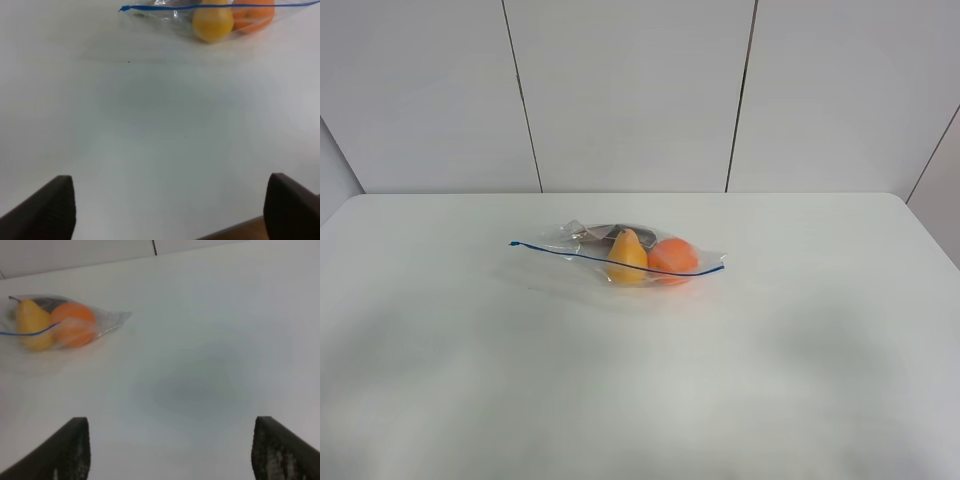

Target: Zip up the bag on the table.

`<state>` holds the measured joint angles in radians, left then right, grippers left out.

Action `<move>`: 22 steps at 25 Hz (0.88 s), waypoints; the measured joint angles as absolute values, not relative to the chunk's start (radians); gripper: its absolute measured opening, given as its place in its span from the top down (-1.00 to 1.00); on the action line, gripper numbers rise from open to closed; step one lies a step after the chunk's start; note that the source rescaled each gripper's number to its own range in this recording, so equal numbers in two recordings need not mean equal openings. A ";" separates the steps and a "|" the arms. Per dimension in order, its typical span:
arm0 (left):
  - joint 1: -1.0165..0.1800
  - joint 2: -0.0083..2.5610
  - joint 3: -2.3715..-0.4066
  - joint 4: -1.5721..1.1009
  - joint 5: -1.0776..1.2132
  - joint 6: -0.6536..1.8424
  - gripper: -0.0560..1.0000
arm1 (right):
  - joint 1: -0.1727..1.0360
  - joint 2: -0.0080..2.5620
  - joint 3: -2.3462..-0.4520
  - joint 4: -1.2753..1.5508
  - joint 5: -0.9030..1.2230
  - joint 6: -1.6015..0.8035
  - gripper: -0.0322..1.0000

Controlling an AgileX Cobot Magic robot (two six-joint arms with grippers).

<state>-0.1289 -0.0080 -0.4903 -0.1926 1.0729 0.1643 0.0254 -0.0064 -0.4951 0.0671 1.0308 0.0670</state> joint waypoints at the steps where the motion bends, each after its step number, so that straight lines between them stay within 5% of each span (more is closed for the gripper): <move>1: -0.129 -0.008 -0.490 -0.193 1.073 0.164 -0.88 | 0.025 -0.006 -0.494 0.067 1.031 0.067 -0.54; 22: -0.129 -0.008 -0.490 -0.193 1.073 0.164 -0.88 | 0.025 -0.006 -0.494 0.081 1.028 0.067 -0.48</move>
<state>-0.1289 -0.0080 -0.4903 -0.1926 1.0729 0.1643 0.0254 -0.0064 -0.4944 0.0810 1.0279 0.0667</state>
